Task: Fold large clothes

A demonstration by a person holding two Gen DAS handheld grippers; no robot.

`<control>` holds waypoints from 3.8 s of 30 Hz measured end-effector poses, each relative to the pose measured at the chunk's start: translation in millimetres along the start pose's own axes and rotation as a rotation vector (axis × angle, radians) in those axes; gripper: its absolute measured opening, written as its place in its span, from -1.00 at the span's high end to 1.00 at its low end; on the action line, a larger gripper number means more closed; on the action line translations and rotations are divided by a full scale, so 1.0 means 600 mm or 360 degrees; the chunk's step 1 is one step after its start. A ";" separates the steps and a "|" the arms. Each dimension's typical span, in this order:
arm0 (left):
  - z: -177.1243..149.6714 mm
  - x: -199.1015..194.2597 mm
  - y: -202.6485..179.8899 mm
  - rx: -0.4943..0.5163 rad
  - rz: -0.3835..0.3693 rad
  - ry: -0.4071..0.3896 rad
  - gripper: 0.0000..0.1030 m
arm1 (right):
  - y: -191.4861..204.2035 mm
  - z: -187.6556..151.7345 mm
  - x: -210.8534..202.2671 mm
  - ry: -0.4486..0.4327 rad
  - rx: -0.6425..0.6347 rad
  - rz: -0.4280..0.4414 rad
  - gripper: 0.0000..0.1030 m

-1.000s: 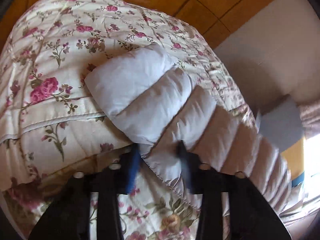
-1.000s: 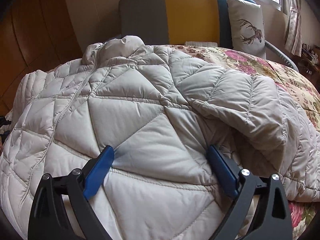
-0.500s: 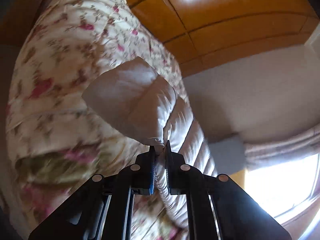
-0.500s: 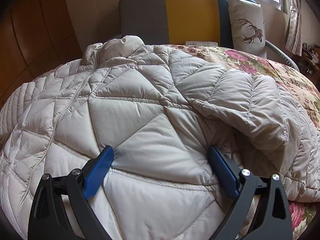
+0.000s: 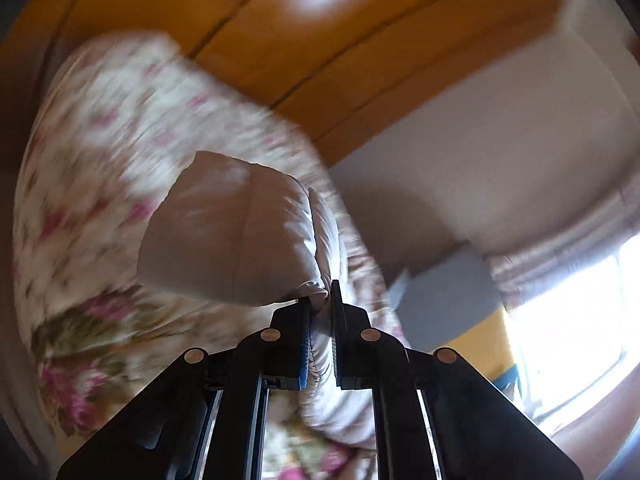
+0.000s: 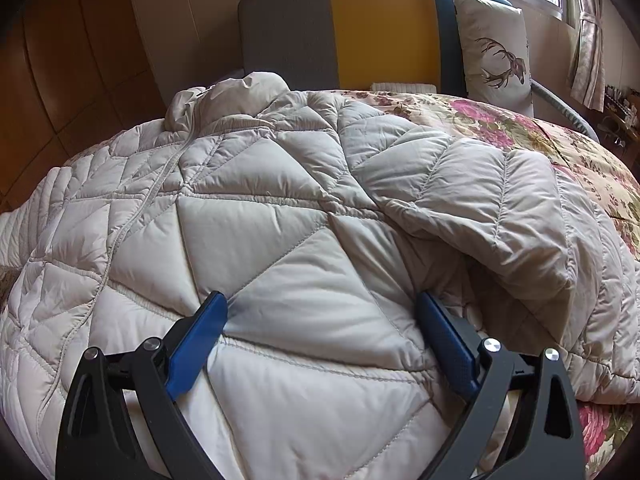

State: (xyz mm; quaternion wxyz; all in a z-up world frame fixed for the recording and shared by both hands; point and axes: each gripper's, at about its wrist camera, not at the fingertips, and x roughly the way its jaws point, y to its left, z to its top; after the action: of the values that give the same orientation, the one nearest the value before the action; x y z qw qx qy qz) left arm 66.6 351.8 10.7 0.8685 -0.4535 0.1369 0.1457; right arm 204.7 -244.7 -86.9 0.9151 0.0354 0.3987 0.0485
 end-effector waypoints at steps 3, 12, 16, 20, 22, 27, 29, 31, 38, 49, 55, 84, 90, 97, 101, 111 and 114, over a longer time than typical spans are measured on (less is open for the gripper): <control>-0.010 -0.005 -0.106 0.0288 -0.0083 -0.0052 0.85 | 0.000 0.000 0.000 -0.0002 0.0003 0.0006 -0.85; -0.185 0.037 -0.366 0.0930 -0.0376 0.0208 0.85 | -0.004 0.001 -0.001 -0.0007 0.0027 0.0046 -0.86; -0.301 0.063 -0.422 0.1244 -0.0432 0.0361 0.85 | -0.006 0.000 -0.002 -0.0012 0.0042 0.0068 -0.87; -0.418 0.102 -0.448 0.1524 -0.0386 0.0552 0.85 | -0.007 0.000 -0.003 -0.0014 0.0051 0.0080 -0.87; -0.479 0.131 -0.443 0.1674 -0.0317 0.0664 0.85 | -0.009 0.000 -0.002 -0.0011 0.0059 0.0093 -0.88; -0.584 0.163 -0.420 0.1962 -0.0253 0.0802 0.85 | -0.012 0.000 -0.001 -0.0005 0.0077 0.0113 -0.88; -0.621 0.165 -0.417 0.2100 -0.0245 0.0821 0.77 | -0.011 0.000 -0.001 -0.0004 0.0076 0.0111 -0.88; -0.645 0.164 -0.419 0.2182 -0.0257 0.0875 0.46 | -0.011 0.000 -0.001 -0.0004 0.0077 0.0112 -0.88; -0.609 0.095 -0.415 0.2062 -0.0525 0.0859 -0.47 | -0.011 0.000 0.000 0.0001 0.0076 0.0110 -0.88; -0.382 0.213 -0.285 0.1304 0.0150 0.0625 0.40 | -0.011 0.000 0.000 0.0004 0.0073 0.0102 -0.88; -0.388 0.258 -0.208 0.1310 0.0200 0.0652 0.49 | 0.002 0.000 -0.001 0.0005 0.0020 0.0025 -0.89; -0.395 0.258 -0.199 0.1253 0.0164 0.0675 -0.56 | 0.089 0.070 0.015 -0.0019 0.0419 0.0438 -0.12; -0.392 0.246 -0.204 0.1269 0.0165 0.0659 -0.91 | -0.003 0.014 -0.086 -0.0118 0.0697 0.0406 -0.37; -0.382 0.198 -0.207 0.1267 0.0130 0.0704 -0.92 | -0.160 -0.082 -0.175 -0.0152 0.1096 0.0246 -0.48; -0.383 0.155 -0.211 0.1357 0.0089 0.0602 -0.92 | -0.249 -0.148 -0.216 -0.0239 0.1386 0.0137 -0.48; -0.410 0.155 -0.161 0.1362 0.0122 0.0708 -0.92 | -0.424 -0.227 -0.305 -0.0625 0.1933 -0.0033 -0.37; -0.409 0.165 -0.146 0.1290 0.0117 0.0765 -0.92 | -0.461 -0.239 -0.313 -0.0650 0.2041 -0.0098 -0.22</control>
State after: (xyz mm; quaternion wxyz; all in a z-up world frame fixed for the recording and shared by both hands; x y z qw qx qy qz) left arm 164.9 113.6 -95.9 0.9135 -0.0936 0.3959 0.0019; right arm -11.0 -537.8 -76.6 0.7710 0.5688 0.1684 -0.2316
